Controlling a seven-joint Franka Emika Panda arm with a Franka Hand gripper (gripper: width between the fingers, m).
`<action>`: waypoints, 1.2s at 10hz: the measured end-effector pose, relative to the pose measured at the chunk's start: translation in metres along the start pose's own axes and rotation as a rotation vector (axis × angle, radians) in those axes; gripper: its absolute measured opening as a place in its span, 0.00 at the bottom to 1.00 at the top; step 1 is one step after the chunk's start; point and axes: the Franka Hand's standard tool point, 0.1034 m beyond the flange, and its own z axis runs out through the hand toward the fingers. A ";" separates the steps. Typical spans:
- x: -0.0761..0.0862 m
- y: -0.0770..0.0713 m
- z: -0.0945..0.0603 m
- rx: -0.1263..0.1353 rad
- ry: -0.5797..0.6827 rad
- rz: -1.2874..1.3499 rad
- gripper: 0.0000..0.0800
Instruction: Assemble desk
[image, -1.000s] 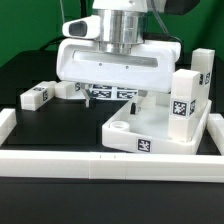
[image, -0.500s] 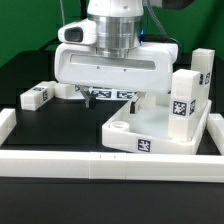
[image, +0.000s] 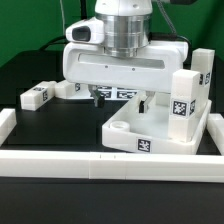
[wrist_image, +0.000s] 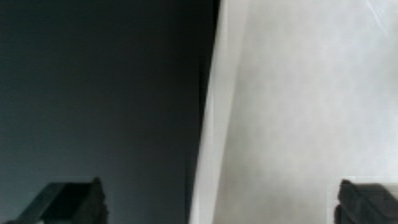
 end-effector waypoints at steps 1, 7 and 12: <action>0.002 -0.001 0.001 0.000 -0.024 0.001 0.81; 0.000 0.003 0.019 -0.018 -0.019 -0.001 0.78; 0.002 0.004 0.018 -0.017 -0.014 0.000 0.08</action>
Offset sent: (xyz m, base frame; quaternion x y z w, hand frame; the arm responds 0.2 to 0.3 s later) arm 0.0012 -0.0015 -0.0094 -0.0004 0.0117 -0.0046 0.9999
